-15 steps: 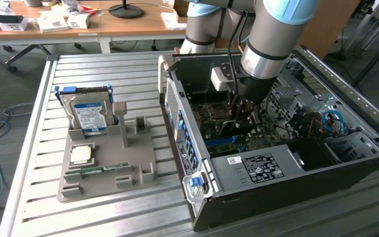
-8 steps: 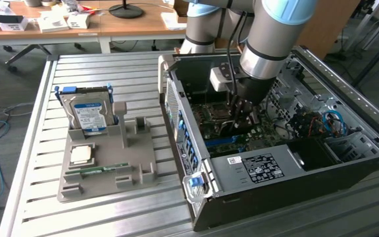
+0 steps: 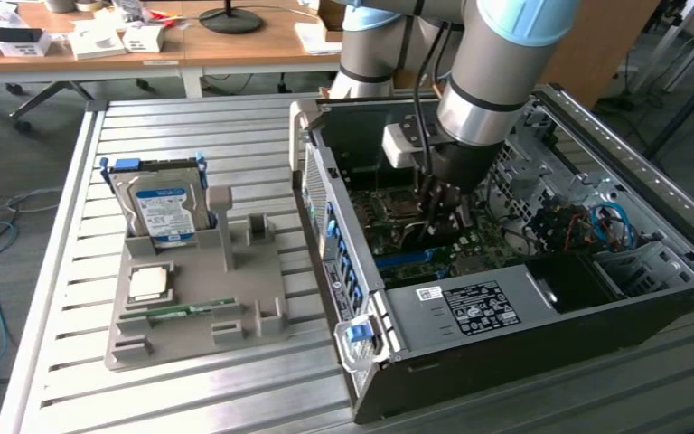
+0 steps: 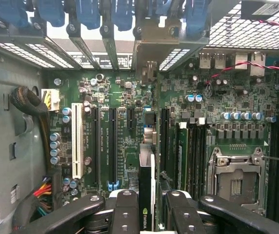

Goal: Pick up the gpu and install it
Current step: 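Insert the gpu into the slot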

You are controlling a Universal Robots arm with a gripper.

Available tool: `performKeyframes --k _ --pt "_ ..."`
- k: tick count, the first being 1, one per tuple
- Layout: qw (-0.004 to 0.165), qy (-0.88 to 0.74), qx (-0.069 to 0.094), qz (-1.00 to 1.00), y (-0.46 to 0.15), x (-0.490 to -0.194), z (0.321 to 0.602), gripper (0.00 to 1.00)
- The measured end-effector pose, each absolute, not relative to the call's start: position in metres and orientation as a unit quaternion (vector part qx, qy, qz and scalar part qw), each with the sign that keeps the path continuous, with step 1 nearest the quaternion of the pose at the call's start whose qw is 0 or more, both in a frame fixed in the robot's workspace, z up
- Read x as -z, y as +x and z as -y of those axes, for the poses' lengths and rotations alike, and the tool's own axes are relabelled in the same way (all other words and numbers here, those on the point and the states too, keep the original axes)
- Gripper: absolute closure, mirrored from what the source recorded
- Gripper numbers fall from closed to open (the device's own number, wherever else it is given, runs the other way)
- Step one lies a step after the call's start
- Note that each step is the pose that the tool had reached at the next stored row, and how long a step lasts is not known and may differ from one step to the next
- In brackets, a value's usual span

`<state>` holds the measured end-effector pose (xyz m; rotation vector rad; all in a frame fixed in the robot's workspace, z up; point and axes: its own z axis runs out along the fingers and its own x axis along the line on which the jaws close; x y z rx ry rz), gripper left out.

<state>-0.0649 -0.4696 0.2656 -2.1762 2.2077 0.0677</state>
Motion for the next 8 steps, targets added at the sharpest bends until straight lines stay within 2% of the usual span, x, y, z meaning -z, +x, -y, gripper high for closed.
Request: performKeyframes --k 8 --pt "0.02 -0.702 -0.022 -0.712 -0.0667 -0.2653 0.4696 0.74"
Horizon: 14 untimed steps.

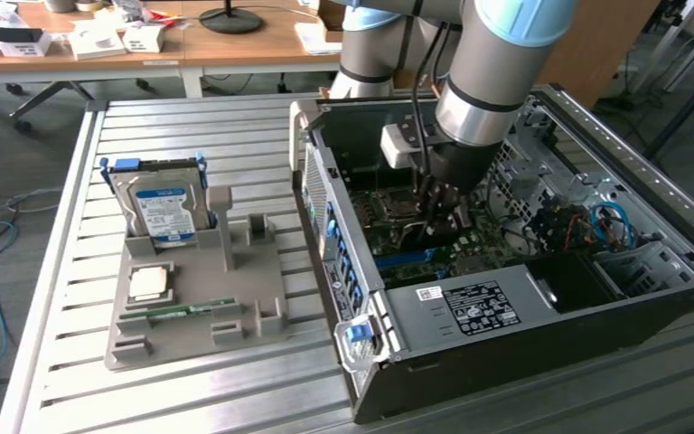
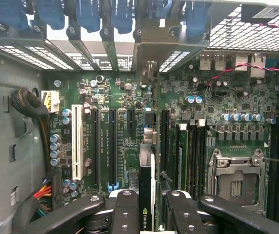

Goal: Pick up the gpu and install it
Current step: 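Insert the gpu into the slot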

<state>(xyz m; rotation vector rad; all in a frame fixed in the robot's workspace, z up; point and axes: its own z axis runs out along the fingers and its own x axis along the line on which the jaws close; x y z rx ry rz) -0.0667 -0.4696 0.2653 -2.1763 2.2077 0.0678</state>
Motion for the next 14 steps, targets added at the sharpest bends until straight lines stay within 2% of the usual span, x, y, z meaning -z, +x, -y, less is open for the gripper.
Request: performKeyframes --k 14 --pt "0.02 -0.702 -0.022 -0.712 -0.0697 -0.2639 0.4697 0.74"
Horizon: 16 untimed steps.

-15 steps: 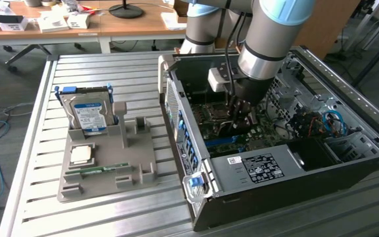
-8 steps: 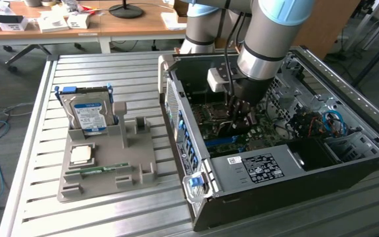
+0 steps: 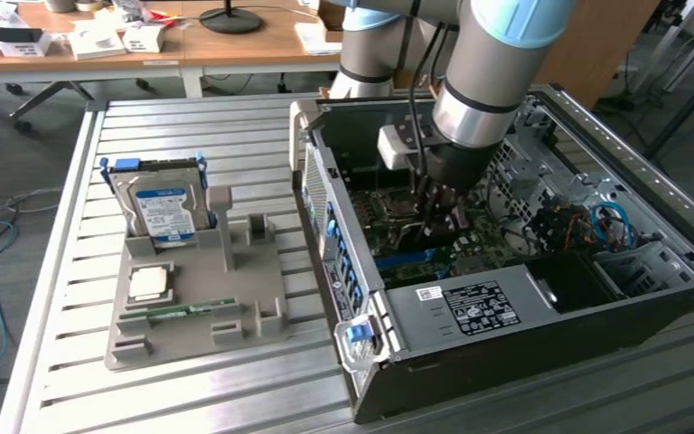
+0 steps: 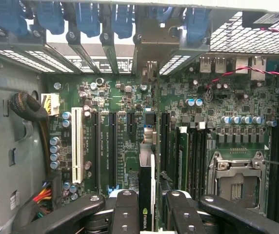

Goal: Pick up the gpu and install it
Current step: 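Insert the gpu into the slot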

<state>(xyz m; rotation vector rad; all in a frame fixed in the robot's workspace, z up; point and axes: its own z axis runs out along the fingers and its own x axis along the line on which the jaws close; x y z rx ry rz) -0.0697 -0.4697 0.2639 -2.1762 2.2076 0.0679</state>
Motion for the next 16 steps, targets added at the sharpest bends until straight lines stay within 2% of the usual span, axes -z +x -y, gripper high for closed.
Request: performKeyframes --k 16 --pt "0.021 -0.702 -0.022 -0.712 -0.0712 -0.2604 0.468 0.74"
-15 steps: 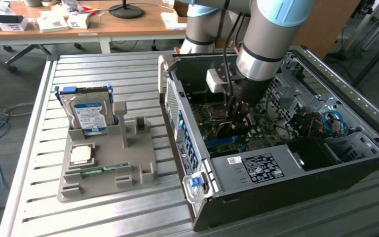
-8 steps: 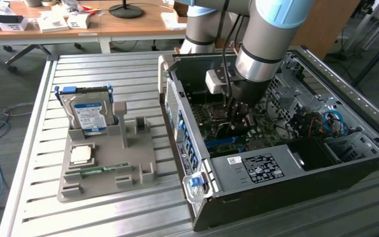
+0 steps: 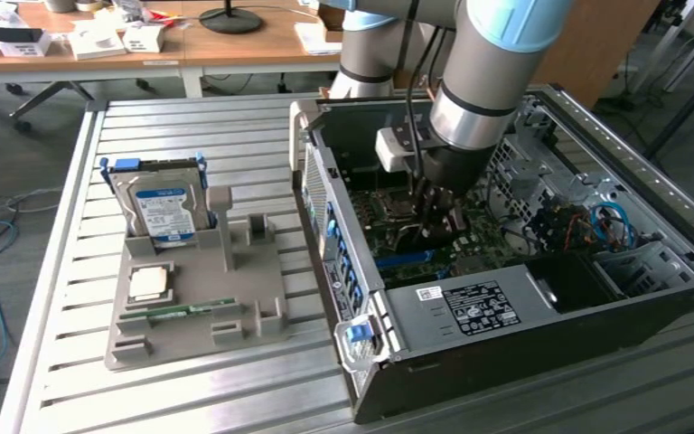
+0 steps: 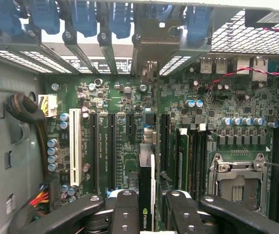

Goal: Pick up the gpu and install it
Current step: 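Insert the gpu into the slot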

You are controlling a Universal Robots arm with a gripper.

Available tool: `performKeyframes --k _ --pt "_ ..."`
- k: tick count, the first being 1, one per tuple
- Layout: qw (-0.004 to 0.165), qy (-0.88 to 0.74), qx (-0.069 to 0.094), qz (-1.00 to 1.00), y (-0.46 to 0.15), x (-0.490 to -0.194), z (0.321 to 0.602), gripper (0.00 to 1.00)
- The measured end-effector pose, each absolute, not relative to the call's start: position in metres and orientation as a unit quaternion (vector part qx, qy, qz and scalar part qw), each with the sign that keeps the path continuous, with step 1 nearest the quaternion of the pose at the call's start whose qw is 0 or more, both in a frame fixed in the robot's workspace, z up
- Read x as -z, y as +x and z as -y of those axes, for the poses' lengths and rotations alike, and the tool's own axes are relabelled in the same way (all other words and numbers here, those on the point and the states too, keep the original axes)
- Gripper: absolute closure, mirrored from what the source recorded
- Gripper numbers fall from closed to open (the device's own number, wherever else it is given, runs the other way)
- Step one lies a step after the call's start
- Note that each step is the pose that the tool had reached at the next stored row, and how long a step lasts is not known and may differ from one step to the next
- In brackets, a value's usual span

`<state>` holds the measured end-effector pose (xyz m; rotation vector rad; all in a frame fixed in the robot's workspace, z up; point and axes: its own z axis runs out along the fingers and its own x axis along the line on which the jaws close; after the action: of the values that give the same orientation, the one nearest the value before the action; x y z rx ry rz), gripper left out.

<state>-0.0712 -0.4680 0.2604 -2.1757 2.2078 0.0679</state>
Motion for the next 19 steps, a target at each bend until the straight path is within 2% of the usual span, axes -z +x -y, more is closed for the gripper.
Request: performKeyframes --k 19 --pt "0.021 -0.701 -0.022 -0.712 -0.0721 -0.2589 0.4673 0.74"
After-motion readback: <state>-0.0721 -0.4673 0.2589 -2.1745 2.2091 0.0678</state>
